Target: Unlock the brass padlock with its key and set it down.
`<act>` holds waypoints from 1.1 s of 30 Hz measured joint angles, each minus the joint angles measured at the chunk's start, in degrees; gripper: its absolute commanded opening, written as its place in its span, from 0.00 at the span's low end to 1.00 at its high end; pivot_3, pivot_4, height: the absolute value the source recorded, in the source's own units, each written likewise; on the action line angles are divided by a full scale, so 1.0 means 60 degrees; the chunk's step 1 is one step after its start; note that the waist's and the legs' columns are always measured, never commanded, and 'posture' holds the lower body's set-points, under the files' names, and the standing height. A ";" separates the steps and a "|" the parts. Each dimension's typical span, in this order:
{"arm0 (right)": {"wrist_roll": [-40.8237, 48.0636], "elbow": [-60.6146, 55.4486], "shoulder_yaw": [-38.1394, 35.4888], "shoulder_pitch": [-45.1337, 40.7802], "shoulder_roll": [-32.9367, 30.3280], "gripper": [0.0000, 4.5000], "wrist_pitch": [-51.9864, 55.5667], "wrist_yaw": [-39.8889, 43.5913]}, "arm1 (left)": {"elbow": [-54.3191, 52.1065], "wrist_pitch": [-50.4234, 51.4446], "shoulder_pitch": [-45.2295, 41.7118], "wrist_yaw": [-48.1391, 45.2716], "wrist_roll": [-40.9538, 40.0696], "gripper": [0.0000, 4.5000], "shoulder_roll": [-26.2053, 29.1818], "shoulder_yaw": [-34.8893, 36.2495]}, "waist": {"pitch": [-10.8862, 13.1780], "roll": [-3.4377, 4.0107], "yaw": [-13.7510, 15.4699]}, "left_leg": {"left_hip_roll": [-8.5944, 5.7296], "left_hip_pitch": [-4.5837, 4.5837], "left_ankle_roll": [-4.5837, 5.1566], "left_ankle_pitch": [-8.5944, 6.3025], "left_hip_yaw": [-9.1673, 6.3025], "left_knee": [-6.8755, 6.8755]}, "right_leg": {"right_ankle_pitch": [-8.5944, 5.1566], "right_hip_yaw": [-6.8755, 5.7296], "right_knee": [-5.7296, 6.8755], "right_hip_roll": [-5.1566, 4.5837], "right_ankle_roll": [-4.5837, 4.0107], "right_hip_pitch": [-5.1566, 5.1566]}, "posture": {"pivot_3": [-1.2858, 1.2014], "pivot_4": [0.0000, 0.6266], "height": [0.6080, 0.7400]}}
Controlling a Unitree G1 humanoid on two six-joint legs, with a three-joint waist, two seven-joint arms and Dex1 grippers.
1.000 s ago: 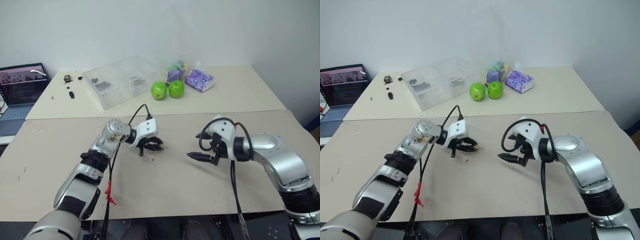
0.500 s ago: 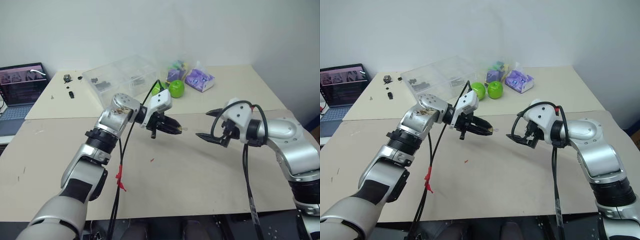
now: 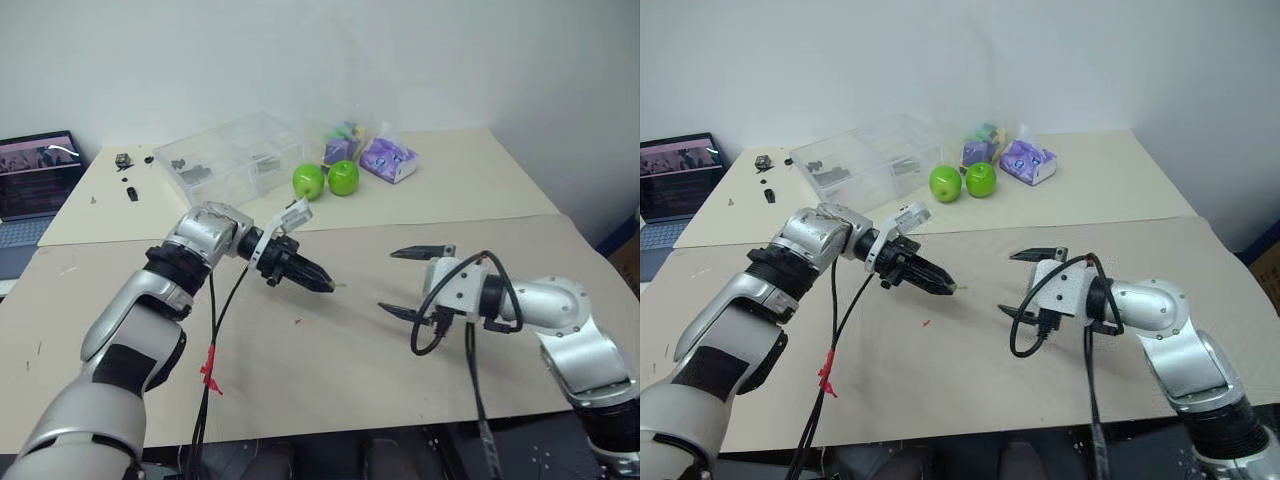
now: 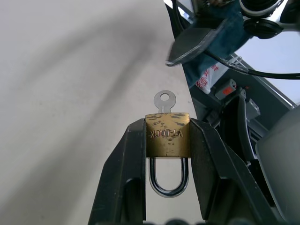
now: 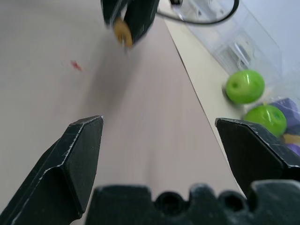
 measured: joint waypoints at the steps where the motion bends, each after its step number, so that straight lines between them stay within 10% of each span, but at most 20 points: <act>1: 0.0189 -0.0169 0.0053 -0.0094 0.0259 1.00 0.0330 -0.0097 | -0.0122 0.0000 0.0000 0.0003 -0.0082 0.18 0.0038 -0.0118 | 0.0001 -0.0001 -0.0002 | 0.0002 -0.0005 0.0000 0.0000 -0.0001 0.0001 | 0.0001 0.0002 -0.0001 0.0000 -0.0001 -0.0003 | 0.52 0.24 1.00; 17: 0.0594 -0.0771 0.0429 0.0031 0.0716 1.00 0.1543 -0.0417 | -0.1715 0.0674 -0.0120 -0.0002 -0.1887 0.18 0.0838 -0.0769 | 0.0002 0.0003 0.0171 | 0.0001 0.0000 0.0009 -0.0005 -0.0003 -0.0002 | -0.0001 0.0003 0.0003 0.0008 0.0000 -0.0011 | 0.52 0.24 1.00; 26: 0.0548 -0.0874 0.0420 0.0208 0.0699 0.39 0.1363 -0.0416 | -0.1393 0.0532 -0.0184 -0.0002 -0.1874 0.18 0.0847 -0.1105 | 0.0002 0.0003 0.0167 | 0.0000 0.0000 0.0009 -0.0005 -0.0001 0.0000 | -0.0002 0.0004 0.0001 0.0011 0.0000 -0.0011 | 0.52 0.24 1.00; 33: 0.0641 -0.1108 0.0315 0.0386 0.0659 0.28 0.1397 -0.0528 | -0.1284 0.0354 -0.0185 -0.0002 -0.1881 0.18 0.0829 -0.1171 | 0.0002 0.0002 0.0179 | -0.0001 0.0000 0.0009 -0.0005 0.0000 0.0000 | -0.0002 0.0004 -0.0002 0.0007 0.0000 -0.0009 | 0.52 0.24 1.00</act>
